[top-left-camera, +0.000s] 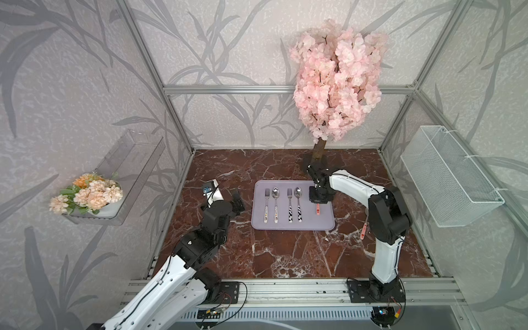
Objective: Set the spoon and fork side by side
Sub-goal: Pick up the fork at the center of the board, then place the fork on the tray.
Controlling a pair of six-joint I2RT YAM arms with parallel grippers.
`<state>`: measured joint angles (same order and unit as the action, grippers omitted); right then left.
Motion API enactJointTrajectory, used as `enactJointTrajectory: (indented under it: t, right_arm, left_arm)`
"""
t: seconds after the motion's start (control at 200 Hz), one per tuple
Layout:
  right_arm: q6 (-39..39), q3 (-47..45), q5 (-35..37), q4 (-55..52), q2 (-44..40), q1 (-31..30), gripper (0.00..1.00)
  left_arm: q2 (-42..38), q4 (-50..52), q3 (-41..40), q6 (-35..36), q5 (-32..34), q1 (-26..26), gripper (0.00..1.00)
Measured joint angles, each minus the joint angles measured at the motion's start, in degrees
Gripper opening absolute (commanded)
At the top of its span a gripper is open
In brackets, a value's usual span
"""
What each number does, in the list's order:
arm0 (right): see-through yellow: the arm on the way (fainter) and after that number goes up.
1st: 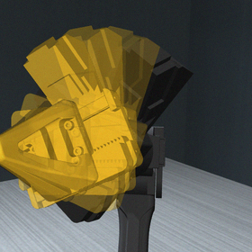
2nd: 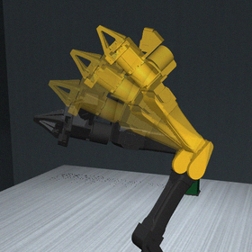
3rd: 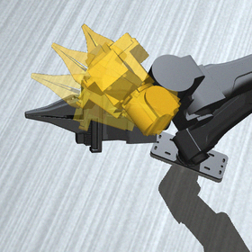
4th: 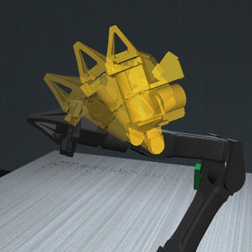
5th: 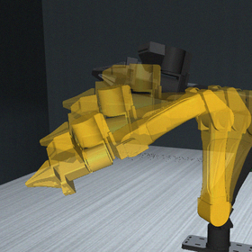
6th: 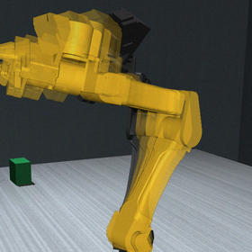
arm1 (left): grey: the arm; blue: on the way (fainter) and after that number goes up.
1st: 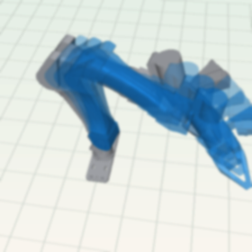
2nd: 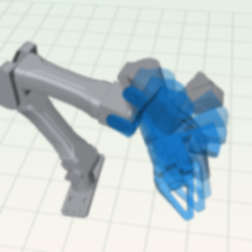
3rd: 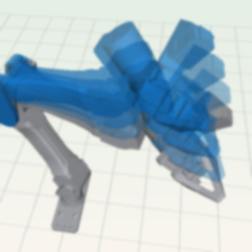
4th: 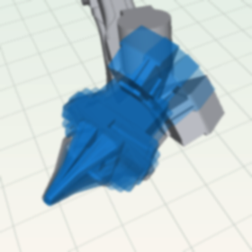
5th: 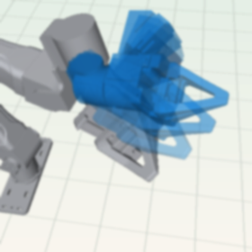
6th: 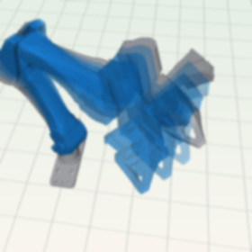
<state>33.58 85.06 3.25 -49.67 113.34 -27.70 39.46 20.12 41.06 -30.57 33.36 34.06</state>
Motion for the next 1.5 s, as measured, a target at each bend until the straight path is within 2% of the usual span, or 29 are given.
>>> enactJointTrajectory:
  t: [0.505,1.195,1.28,1.395,1.5]
  right_arm:
    - [0.26,0.59,-4.24,-0.48,3.78,-2.01,0.09]
    - [-0.46,1.11,-4.83,-0.2,5.55,-2.67,0.12]
    - [-0.48,1.16,-4.83,-0.15,5.57,-2.69,0.15]
    - [-0.63,1.75,-4.9,-0.28,6.01,-2.69,0.28]
    - [-0.66,2.23,-5.05,-0.28,6.25,-2.75,0.35]
  left_arm:
    - [1.2,-0.07,0.0,0.15,-0.5,-0.02,0.9]
    - [1.9,-0.46,-0.35,0.15,-1.99,-0.07,0.91]
    - [1.9,-0.46,-0.35,0.15,-2.01,-0.11,0.91]
    - [1.9,-0.46,-0.35,0.17,-2.19,-0.13,0.91]
    - [2.03,-0.46,-0.35,0.17,-2.45,-0.17,0.91]
